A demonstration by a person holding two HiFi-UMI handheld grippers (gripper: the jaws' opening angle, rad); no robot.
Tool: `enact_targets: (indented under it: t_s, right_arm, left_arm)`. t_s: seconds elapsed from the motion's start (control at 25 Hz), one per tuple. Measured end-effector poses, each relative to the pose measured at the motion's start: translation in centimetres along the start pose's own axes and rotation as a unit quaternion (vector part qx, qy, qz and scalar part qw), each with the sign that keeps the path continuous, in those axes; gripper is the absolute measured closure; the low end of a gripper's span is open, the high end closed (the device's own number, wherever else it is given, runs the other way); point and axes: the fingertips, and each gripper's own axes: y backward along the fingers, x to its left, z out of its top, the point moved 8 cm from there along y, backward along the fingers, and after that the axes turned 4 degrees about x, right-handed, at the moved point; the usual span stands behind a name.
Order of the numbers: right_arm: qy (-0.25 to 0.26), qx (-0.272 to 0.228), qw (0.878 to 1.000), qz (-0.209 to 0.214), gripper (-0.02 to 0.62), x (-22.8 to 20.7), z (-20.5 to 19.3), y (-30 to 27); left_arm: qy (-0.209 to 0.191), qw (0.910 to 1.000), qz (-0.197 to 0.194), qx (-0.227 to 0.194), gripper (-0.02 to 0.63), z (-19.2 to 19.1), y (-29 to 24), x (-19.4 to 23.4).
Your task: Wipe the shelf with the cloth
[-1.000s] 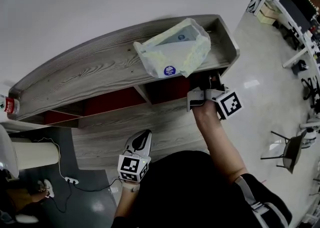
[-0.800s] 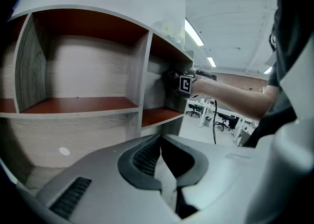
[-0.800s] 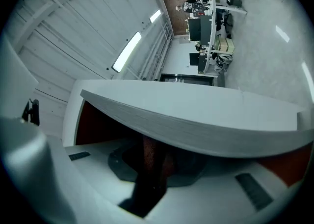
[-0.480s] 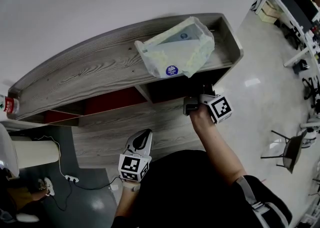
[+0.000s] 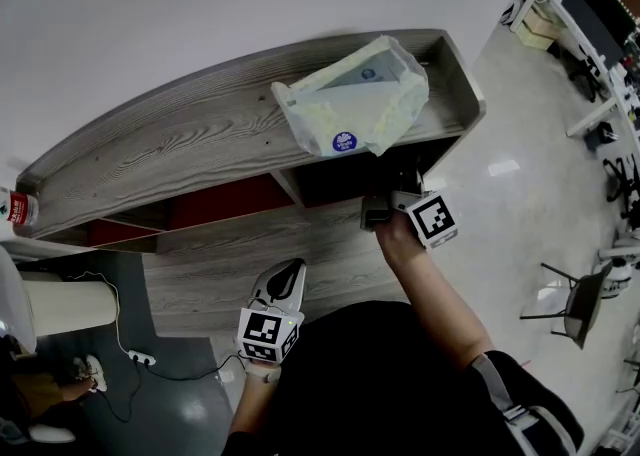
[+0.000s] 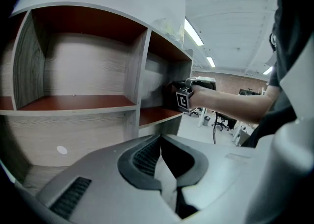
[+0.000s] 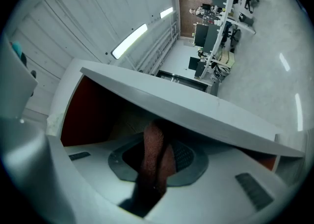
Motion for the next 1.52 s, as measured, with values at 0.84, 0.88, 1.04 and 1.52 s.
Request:
enact_targets:
  t_s: [0.84, 0.88, 1.04, 1.52]
  right_arm:
    - [0.183, 0.049, 0.971, 0.144, 0.532, 9.4, -4.3, -5.7]
    - [0.197, 0.065, 0.966, 0.155, 0.532, 10.0, -5.1, -5.8]
    - [0.255, 0.124, 0.939, 0.195, 0.532, 11.5, -8.2, -6.1]
    - [0.415, 0.161, 0.886, 0.129, 0.532, 9.7, -8.7, -5.8]
  left_arm:
    - [0.007, 0.9999, 0.012, 0.001, 0.594, -0.8, 1.9, 1.7]
    - [0.007, 0.9999, 0.012, 0.001, 0.594, -0.9, 1.9, 1.8]
    - [0.008, 0.9999, 0.012, -0.003, 0.594, -0.8, 2.0, 2.0]
    - [0.013, 0.9998, 0.014, 0.001, 0.594, -1.3, 2.3, 2.0]
